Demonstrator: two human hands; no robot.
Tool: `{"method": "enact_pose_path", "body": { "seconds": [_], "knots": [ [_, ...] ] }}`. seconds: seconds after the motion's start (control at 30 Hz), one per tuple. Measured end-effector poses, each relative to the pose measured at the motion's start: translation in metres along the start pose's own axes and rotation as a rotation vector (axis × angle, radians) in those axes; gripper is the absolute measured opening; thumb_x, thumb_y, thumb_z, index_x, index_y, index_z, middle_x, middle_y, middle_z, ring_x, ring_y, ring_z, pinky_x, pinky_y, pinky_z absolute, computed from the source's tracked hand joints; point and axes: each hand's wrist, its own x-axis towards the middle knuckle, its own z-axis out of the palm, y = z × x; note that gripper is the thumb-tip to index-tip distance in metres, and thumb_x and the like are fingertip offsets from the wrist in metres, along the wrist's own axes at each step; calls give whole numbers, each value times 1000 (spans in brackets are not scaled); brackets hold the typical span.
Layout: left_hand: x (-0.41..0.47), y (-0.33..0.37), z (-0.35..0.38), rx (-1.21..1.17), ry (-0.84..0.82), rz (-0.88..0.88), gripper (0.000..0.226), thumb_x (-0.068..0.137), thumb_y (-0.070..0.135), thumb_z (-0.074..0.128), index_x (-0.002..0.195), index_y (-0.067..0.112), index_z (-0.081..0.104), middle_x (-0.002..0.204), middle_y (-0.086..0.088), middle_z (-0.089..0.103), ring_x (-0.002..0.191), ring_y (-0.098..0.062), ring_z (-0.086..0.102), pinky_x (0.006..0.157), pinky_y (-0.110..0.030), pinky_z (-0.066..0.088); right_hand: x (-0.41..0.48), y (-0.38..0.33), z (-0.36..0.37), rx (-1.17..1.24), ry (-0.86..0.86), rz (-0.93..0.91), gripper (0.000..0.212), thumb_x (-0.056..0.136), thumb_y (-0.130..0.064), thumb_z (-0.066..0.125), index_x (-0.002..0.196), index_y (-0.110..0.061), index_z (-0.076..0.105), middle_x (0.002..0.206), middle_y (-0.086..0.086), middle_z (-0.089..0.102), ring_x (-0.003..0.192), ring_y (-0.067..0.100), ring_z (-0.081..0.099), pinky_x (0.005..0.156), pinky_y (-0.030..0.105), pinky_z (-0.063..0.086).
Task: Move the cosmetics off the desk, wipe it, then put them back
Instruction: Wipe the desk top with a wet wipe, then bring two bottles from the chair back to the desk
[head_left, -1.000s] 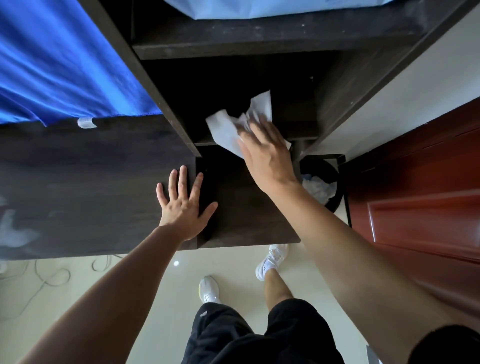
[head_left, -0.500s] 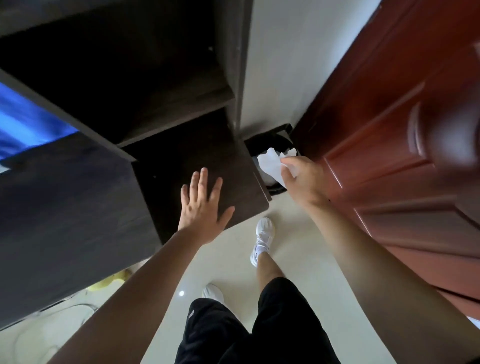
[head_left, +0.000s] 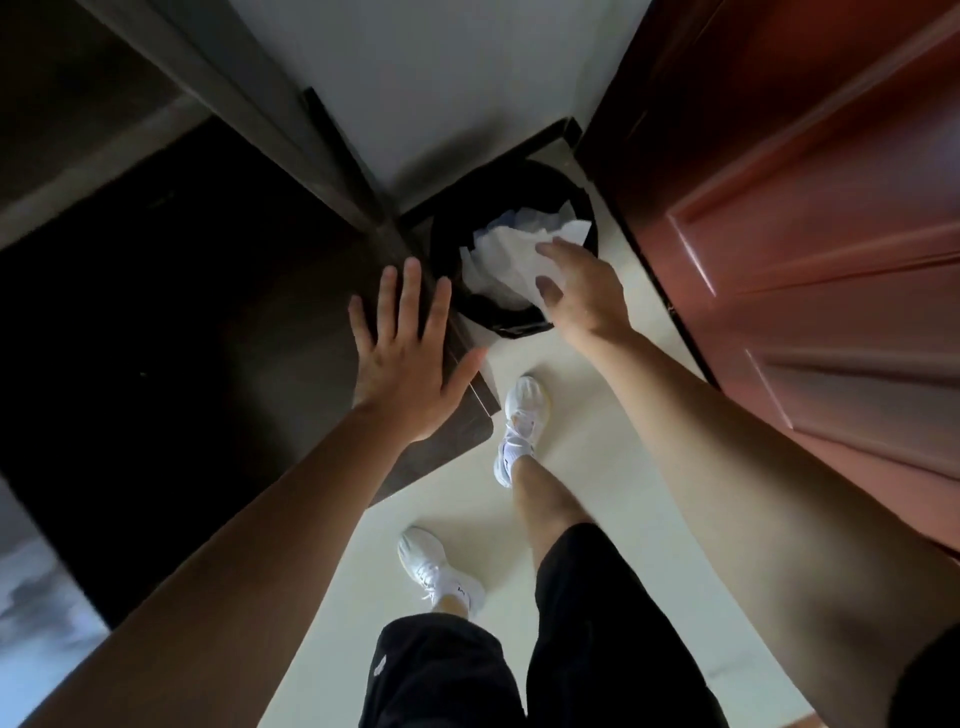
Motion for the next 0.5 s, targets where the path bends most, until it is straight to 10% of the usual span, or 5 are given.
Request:
{"method": "enact_pose_path", "body": {
  "seconds": [0.27, 0.5],
  "knots": [
    [2, 0, 7, -3, -10, -3, 79, 97, 68, 16, 158, 17, 11, 165, -17, 3, 151, -38, 6, 116, -67, 12, 2, 19, -5, -29, 27, 8, 38, 102, -17, 51, 140, -14, 53, 144, 7, 54, 132, 26, 50, 106, 43, 45],
    [-14, 14, -74, 7, 87, 81, 80, 98, 65, 21, 158, 13, 14, 165, -16, 2, 152, -37, 7, 117, -65, 13, -60, -18, -78, -56, 452, -102, 48, 103, -22, 54, 144, 2, 48, 153, 29, 38, 139, 43, 43, 117, 44, 37]
  ]
}}
